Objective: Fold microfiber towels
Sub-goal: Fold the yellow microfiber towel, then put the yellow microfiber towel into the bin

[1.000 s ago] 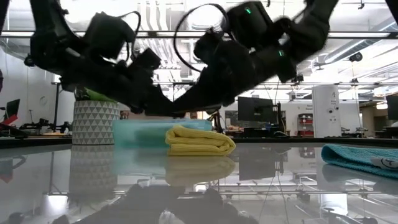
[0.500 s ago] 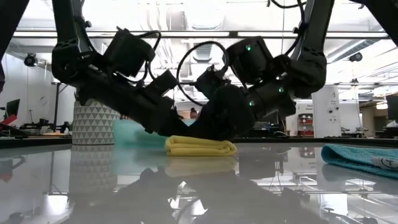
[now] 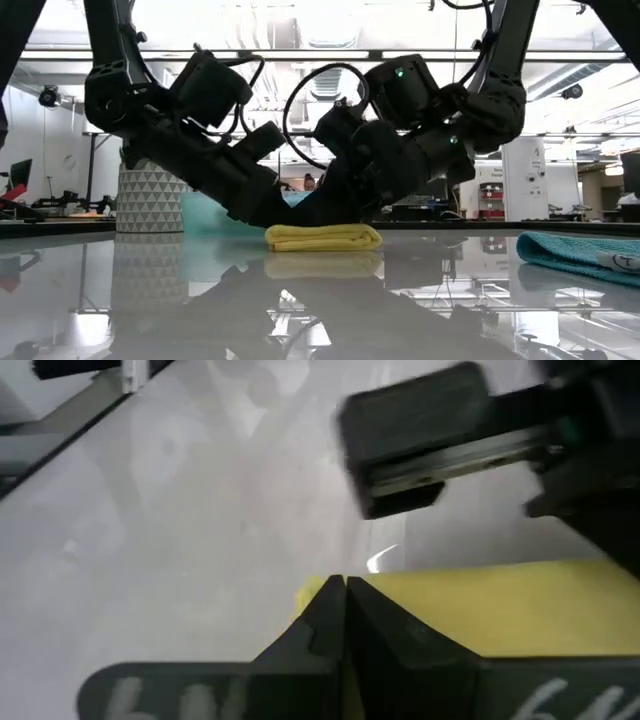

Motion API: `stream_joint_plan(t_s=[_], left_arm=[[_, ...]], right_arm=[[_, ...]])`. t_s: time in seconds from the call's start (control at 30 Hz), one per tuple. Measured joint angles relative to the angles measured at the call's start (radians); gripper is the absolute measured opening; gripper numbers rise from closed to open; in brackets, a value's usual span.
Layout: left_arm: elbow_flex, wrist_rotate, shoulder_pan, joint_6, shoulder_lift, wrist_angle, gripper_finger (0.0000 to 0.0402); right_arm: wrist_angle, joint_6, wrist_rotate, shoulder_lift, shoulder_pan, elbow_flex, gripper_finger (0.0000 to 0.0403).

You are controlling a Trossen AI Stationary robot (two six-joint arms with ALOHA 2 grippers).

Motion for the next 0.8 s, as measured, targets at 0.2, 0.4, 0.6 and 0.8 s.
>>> stream_joint_plan(t_s=[0.2, 0.4, 0.6, 0.8], left_arm=[[-0.004, -0.016, 0.003, 0.001, -0.020, -0.011, 0.0000], [-0.007, -0.013, 0.002, 0.006, -0.065, -0.011, 0.0000], [-0.013, -0.007, 0.000, 0.021, -0.157, -0.049, 0.0000], [-0.018, 0.025, -0.018, 0.036, -0.298, -0.248, 0.0000]], right_arm=[[-0.069, -0.029, 0.011, -0.076, 0.004, -0.003, 0.0008], [-0.134, 0.000, 0.055, -0.139, 0.002, -0.004, 0.0008], [-0.308, 0.166, 0.074, -0.263, -0.011, -0.002, 0.0009], [-0.557, 0.367, 0.080, -0.396, -0.057, -0.002, 0.0023]])
